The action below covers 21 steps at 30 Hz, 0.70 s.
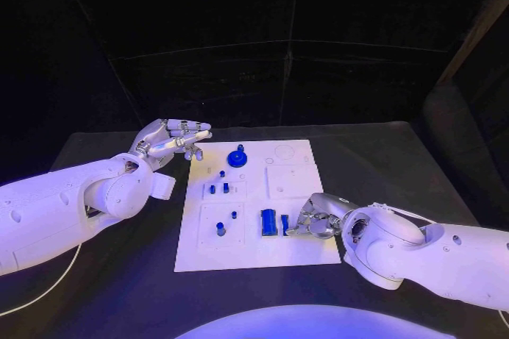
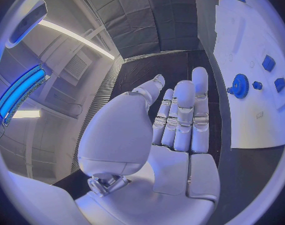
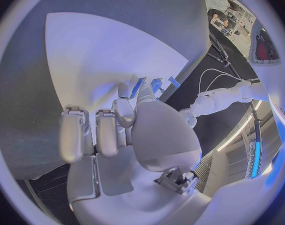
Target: Assemble the parts on the task board
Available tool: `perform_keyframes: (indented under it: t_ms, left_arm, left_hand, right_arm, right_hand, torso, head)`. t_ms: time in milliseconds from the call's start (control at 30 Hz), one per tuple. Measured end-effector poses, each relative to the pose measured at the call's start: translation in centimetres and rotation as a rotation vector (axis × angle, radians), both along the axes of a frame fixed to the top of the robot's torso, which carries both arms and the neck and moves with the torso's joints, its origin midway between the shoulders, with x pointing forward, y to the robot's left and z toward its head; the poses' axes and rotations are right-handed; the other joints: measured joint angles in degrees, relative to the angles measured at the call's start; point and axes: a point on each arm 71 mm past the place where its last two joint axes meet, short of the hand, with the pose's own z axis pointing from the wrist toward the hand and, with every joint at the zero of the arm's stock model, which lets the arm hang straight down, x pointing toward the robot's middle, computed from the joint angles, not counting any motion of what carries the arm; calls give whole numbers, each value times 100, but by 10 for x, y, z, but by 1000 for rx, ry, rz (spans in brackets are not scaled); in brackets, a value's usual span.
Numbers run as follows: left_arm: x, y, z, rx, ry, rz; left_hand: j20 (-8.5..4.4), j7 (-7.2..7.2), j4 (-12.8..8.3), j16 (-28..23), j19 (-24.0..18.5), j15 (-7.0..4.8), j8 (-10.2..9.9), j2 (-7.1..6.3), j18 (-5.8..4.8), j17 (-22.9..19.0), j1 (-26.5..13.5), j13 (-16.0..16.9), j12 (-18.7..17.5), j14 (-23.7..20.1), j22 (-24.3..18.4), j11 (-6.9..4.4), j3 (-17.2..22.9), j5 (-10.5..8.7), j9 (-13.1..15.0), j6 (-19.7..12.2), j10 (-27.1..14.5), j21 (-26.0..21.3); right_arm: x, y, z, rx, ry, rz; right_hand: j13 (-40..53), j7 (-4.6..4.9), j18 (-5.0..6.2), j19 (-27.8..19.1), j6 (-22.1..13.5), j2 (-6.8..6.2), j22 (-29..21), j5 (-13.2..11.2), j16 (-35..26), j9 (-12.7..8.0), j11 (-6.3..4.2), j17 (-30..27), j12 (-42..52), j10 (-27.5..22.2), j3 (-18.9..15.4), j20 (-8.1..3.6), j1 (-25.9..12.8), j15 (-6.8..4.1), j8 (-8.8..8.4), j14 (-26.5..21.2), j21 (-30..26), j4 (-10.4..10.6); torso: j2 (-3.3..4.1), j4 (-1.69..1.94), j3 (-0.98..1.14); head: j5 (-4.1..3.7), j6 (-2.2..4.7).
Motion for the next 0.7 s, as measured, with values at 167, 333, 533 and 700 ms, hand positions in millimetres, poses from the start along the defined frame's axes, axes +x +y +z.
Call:
perform_keyframes:
  t_ms: [167,333,533,700]
  left_arm:
    - [0,0,0,0,0,0]
    - [0,0,0,0,0,-1]
    - [0,0,0,0,1,0]
    - [0,1,0,1,1,2]
  left_hand:
    - [0,0,0,0,0,0,0,0,0,0,0,0,0,0,0,0,0,0,0,0,0,0]
    - [0,0,0,0,0,0,23,0,0,-5,0,0,32,0,-7,0,0,0,0,0,0,0]
    - [0,0,0,0,0,0,24,0,0,-5,0,0,32,0,-6,0,0,0,0,0,0,0]
    - [0,0,0,0,0,0,23,0,0,-5,0,0,32,0,-6,0,0,0,0,0,0,0]
  right_arm:
    - [2,0,-2,-5,2,-3]
    - [5,1,-2,-7,0,-7]
    - [4,-2,-2,-7,-3,-13]
    - [2,-17,3,20,-13,-25]
  right_hand:
    - [5,0,0,0,1,13,0,69,0,20,0,0,0,0,0,0,57,0,1,0,0,0]
    - [10,1,0,0,4,26,0,143,0,31,0,4,0,0,0,0,70,0,24,0,0,0]
    - [14,0,0,0,2,26,0,258,0,8,0,4,0,0,-54,0,70,0,33,0,0,33]
    - [-36,44,0,-2,-139,-27,0,431,-57,16,35,-1,-88,-35,-122,2,123,0,-34,0,-30,42]
  torso:
    - [1,0,0]
    - [2,0,1]
    - [2,1,3]
    - [-5,4,2]
  head:
    - [1,-10]
    - [-5,-21]
    - [8,-27]
    - [10,-14]
